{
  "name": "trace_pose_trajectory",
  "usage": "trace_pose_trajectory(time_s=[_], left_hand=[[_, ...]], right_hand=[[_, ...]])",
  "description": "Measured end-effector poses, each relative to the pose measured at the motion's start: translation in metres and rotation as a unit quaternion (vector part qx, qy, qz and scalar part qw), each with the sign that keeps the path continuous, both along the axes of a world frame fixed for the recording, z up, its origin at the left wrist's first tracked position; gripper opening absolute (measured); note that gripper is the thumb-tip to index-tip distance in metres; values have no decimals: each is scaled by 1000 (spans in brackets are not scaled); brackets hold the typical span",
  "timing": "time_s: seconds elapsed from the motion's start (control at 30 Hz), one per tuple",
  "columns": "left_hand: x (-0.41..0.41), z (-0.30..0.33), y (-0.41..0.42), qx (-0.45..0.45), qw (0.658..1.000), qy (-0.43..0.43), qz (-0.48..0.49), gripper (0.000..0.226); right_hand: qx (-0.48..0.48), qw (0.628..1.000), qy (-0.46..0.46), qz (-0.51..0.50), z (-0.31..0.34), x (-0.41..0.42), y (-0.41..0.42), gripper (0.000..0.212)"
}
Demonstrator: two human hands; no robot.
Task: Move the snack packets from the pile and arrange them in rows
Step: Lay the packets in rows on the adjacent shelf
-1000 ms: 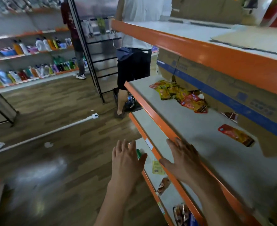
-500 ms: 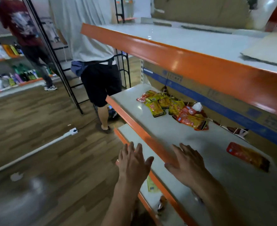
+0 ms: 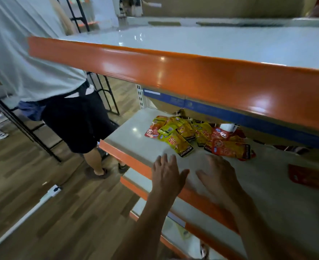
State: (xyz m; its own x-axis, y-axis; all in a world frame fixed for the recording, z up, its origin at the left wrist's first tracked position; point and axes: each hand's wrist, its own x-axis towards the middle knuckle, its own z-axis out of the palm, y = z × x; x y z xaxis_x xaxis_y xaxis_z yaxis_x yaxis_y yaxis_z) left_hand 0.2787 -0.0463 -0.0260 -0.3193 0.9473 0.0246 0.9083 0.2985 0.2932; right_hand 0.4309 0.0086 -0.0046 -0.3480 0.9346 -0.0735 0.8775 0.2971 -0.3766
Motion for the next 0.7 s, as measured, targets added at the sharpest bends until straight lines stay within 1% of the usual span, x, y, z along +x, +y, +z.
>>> trace_pose_trajectory(time_s=[0.13,0.27,0.37,0.43,0.5,0.6,0.7], left_hand=[[-13,-11,24,7,1000,-18,-18,76],[-15,-16,45,37,997,-56,-24,80],[-17,-22,63,50,996,-57,-46,74],[-19,-25,73,30,997,-42,-63,69],[-22,-27,82,11,997,-35,-71,66],[-27,-28,88,20,997,-30,-73,63],[-29,-31,92,45,995,-20,-87,60]], right_hand=[[37,998,0,-52,-13,-22,25,55],[65,995,12,-72,-20,-32,50,55],[67,996,3,-56,-27,-38,72,58],[68,996,2,-55,-29,-40,85,60],[75,996,12,-49,-30,-44,98,57],[107,993,2,-49,-30,-48,115,53],[72,995,-45,-52,-34,-52,130,67]])
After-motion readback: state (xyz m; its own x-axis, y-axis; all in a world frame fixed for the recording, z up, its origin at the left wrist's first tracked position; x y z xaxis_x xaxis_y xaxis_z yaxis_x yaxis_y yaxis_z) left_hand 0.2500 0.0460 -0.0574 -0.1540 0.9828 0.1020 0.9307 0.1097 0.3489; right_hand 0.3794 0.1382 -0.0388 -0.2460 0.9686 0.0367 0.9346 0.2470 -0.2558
